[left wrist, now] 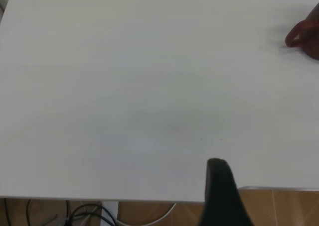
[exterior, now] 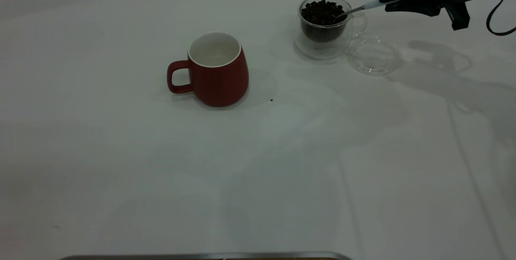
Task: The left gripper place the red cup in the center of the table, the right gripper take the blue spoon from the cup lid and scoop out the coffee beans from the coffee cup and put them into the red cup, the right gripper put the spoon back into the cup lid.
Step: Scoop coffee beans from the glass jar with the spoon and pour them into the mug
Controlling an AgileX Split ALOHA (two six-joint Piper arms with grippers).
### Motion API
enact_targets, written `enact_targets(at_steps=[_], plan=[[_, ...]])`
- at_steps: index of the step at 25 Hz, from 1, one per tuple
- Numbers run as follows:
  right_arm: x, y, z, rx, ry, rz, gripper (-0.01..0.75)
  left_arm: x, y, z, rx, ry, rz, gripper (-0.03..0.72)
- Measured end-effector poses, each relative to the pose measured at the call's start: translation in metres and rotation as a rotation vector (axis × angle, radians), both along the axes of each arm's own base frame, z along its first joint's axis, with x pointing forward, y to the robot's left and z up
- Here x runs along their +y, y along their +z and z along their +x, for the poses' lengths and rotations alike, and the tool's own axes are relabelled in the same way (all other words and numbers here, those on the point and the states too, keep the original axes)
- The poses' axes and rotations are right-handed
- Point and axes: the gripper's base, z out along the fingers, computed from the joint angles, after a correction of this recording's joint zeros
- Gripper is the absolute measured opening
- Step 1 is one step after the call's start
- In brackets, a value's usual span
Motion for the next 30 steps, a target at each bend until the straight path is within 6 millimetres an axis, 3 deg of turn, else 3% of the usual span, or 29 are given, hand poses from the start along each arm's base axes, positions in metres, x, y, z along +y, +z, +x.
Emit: enact_targets(at_steps=[12, 30], plan=[[-0.007, -0.022, -0.003, 0.001, -0.042, 0.143, 0.116, 0.0, 0.0, 0.0, 0.0, 0.0, -0.001, 0.537], [-0.019, -0.018, -0.005, -0.035, -0.046, 0.224, 0.116, 0.0, 0.0, 0.0, 0.0, 0.0, -0.001, 0.537]])
